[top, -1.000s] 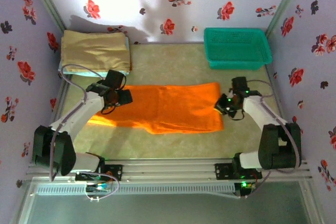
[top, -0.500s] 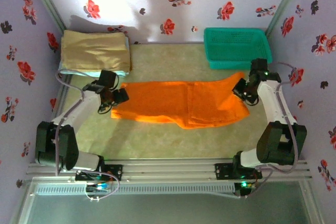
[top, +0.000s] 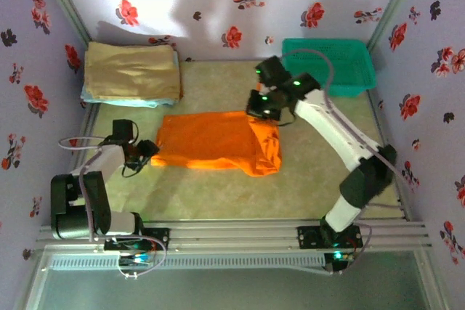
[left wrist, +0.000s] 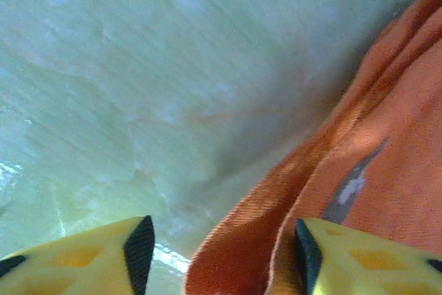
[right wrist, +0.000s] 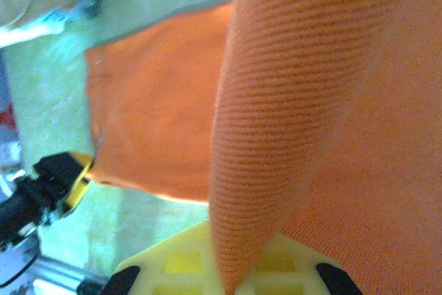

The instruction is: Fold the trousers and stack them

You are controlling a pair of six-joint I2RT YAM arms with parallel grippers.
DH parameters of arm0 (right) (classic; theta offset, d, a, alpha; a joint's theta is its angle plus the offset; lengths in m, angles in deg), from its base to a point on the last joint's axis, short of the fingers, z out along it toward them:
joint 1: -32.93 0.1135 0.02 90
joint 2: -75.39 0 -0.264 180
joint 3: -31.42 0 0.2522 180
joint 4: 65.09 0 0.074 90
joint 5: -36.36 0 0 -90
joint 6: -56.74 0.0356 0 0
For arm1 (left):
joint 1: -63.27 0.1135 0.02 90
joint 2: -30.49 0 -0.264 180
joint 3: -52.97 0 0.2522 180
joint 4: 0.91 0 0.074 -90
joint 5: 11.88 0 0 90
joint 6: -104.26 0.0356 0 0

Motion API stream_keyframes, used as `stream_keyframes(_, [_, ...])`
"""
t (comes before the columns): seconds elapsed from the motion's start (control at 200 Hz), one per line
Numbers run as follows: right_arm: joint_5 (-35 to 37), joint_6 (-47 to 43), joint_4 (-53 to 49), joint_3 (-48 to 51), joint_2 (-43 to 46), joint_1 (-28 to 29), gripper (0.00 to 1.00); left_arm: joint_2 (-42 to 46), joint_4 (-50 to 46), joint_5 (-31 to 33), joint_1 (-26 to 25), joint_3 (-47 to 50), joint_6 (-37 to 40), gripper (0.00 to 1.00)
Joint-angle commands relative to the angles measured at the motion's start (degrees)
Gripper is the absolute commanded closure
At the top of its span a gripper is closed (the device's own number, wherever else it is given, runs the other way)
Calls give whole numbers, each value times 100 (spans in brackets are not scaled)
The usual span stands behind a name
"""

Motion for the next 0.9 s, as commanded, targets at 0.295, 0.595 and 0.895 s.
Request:
stream_keyframes(0.295, [42,840,177,-3178,-2354,1418,100,-276,713,-563,38,245,101,74])
stream_keyframes(0.595, [-175,1056,332,-3980,-3518,1734,100,-593,1063,-699,-3,450,126,86])
stream_keyframes(0.895, [-271,1362,817,-4326,-3927,1772,100,-641,1115,-713,-133,507,143,92])
